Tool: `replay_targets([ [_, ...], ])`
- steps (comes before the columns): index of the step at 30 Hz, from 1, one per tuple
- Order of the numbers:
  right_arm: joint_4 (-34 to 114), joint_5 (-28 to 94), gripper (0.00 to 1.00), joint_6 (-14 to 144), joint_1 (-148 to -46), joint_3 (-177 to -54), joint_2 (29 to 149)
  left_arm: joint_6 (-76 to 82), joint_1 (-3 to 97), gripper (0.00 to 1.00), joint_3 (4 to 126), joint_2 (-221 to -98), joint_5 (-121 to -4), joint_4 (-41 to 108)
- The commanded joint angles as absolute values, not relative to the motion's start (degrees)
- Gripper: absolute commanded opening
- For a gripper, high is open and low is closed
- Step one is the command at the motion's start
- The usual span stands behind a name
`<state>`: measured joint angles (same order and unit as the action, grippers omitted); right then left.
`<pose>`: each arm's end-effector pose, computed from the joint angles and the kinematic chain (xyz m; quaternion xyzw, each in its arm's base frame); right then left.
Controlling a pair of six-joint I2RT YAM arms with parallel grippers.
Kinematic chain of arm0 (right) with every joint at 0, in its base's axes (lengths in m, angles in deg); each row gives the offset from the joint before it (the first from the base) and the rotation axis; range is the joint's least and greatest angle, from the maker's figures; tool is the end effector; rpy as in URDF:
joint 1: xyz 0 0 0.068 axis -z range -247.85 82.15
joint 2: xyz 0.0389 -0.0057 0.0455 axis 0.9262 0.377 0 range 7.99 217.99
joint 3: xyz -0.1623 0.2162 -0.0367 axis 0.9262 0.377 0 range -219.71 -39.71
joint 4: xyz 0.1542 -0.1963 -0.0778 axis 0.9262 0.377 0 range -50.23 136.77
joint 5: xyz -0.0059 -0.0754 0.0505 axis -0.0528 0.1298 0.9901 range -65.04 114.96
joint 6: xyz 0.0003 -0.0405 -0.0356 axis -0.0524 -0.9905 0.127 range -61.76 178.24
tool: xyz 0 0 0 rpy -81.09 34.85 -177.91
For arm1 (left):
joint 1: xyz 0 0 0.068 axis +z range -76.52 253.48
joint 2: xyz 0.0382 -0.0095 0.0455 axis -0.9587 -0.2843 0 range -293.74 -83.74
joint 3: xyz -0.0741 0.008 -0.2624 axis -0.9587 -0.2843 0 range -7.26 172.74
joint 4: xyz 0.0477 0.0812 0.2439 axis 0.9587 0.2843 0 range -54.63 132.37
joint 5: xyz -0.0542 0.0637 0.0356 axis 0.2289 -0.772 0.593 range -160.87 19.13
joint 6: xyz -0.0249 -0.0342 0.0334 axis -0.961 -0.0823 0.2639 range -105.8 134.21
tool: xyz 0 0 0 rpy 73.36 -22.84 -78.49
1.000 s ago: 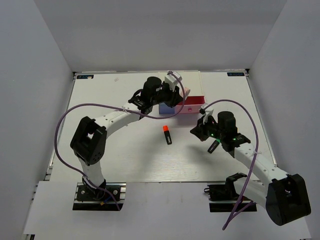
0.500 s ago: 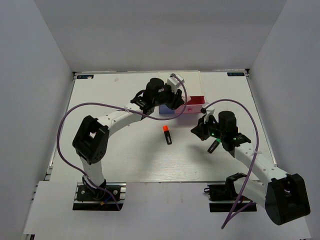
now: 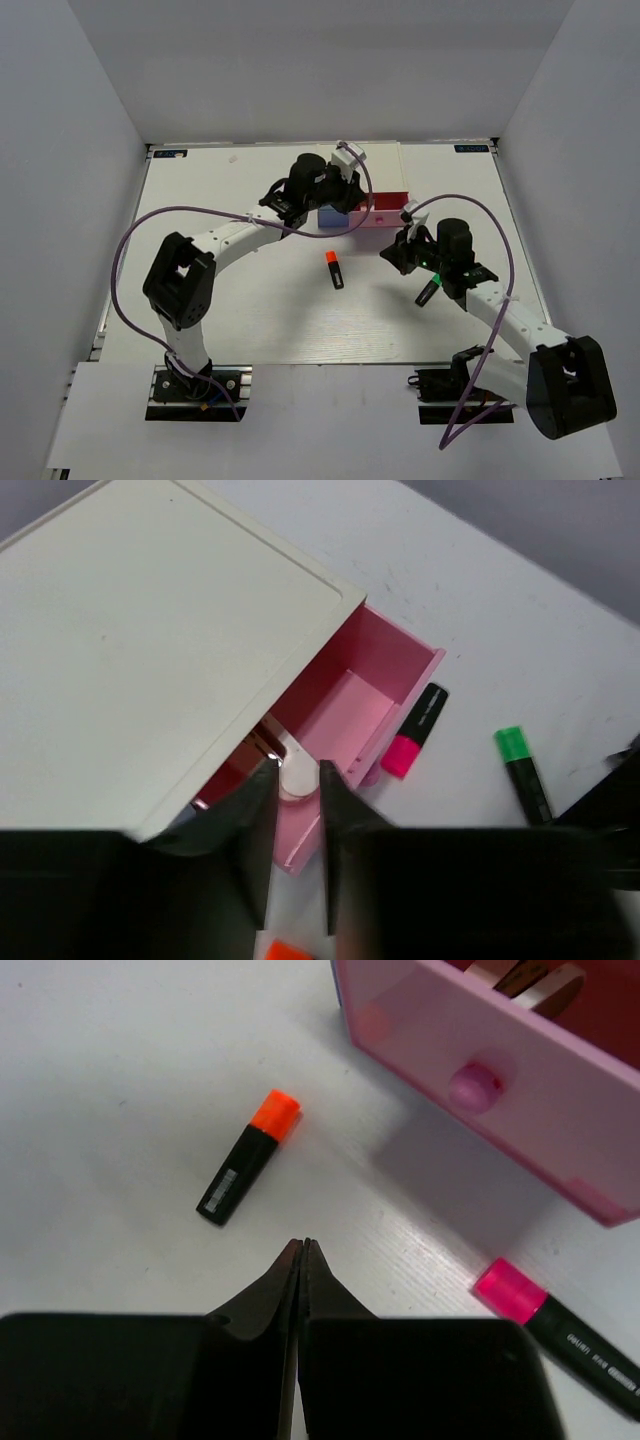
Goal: Sort the stationery into containers
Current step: Place the stationery into the container, then close the drawer
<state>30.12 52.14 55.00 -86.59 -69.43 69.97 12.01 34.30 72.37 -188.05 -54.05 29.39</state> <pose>0.2151 0.0901 0.2259 -0.2821 0.7690 0.2664 0.5080 0.3309 -0.2828 0.2869 0.3358 0.7353 -0.3149 0.4974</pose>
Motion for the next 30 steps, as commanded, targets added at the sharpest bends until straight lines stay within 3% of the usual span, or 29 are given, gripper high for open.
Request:
replay_targets([
  [1,20.97,51.6,0.0,51.14,-86.31,-71.86,73.8,9.03,34.11,0.14,70.79,-181.4,-54.6,26.58],
  [4,23.15,50.71,0.0,48.24,-86.05,-75.12,80.56,6.13,34.11,0.02,66.4,-178.41,-54.61,25.87],
  [7,23.51,49.92,0.0,45.87,-85.87,-78.82,84.88,2.45,34.11,0.02,60.51,-173.49,-56.62,25.26],
  [10,24.48,48.61,0.0,44.71,-85.69,-81.89,87.96,-2.64,34.11,0.12,54.01,-168.23,-58.9,25.26],
  [14,23.17,45.63,0.0,45.76,-85.25,-84.1,90.35,-10.55,34.63,0.63,44.8,-162.86,-62.6,26.4],
  [17,21.41,43.86,0.0,46.73,-85.25,-84.45,91.4,-17.66,34.63,0.82,39.86,-159.95,-65.33,25.79],
  [18,20.45,42.81,0.0,46.99,-85.34,-84.54,91.66,-19.44,35.24,0.95,36.45,-159.07,-65.94,25.18],
  [19,20.0,42.63,0.01,47.17,-85.34,-84.71,92.1,-20.94,35.25,1.0,34.76,-157.23,-67.25,24.39],
  [30,14.82,36.21,0.14,50.77,-85.43,-86.73,94.91,-31.49,35.25,1.0,29.29,-159.05,-68.41,23.68],
])
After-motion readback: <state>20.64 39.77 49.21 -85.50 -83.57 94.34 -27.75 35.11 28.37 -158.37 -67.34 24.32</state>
